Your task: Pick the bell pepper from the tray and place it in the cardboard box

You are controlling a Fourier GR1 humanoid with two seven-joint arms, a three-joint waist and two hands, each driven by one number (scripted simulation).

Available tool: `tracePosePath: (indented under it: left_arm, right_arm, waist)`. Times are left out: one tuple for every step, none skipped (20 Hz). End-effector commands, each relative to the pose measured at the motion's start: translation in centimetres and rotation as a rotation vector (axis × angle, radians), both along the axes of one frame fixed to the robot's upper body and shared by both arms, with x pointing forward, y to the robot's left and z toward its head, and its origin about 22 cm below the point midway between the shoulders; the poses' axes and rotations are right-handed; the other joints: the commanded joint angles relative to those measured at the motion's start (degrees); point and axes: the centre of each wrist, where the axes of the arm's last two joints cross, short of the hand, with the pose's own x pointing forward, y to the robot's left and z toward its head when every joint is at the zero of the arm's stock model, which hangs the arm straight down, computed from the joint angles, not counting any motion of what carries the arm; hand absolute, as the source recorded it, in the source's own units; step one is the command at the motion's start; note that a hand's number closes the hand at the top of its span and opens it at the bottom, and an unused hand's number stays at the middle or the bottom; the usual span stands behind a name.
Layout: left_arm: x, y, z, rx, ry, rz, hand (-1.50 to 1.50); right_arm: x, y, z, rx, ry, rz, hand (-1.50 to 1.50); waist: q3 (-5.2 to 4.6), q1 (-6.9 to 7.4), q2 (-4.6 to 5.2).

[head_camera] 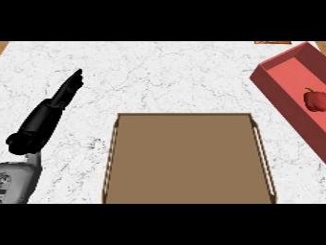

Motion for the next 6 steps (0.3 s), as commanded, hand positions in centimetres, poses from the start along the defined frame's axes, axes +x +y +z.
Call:
tracePosePath:
  left_arm:
    - [0.7, -0.6, 1.2, -0.005, -0.007, -0.007, 0.00]
    - [-0.4, -1.5, -0.2, -0.008, 0.001, -0.005, 0.00]
    - [0.2, 1.0, -0.3, -0.002, -0.010, -0.008, 0.00]
    - [0.6, -1.0, 0.2, -0.008, 0.001, -0.014, 0.00]
    - [0.1, 0.0, 0.5, -0.009, 0.004, 0.000, 0.00]
    - [-0.5, 0.6, 0.8, -0.005, -0.001, -0.029, 0.00]
  right_arm:
    - [-1.0, -1.9, 0.2, 0.232, -0.114, -0.133, -1.50]
    - [-1.9, -3.0, -0.1, 0.252, -0.130, -0.153, -1.50]
    - [-2.8, -4.2, 0.4, 0.266, -0.151, -0.175, -1.50]
    - [-2.8, -3.8, -1.6, 0.268, -0.159, -0.180, -1.50]
    - [-4.5, -5.6, -1.9, 0.268, -0.187, -0.201, -1.50]
    - [-4.3, -5.3, -2.4, 0.253, -0.205, -0.247, -1.50]
  waist:
    - [-0.06, 0.11, 0.07]
    - [-0.05, 0.62, 0.17]
    - [-0.09, 0.41, 0.36]
    - [-0.07, 0.43, 0.28]
    - [-0.05, 0.52, 0.21]
    - [-0.04, 1.16, 0.30]
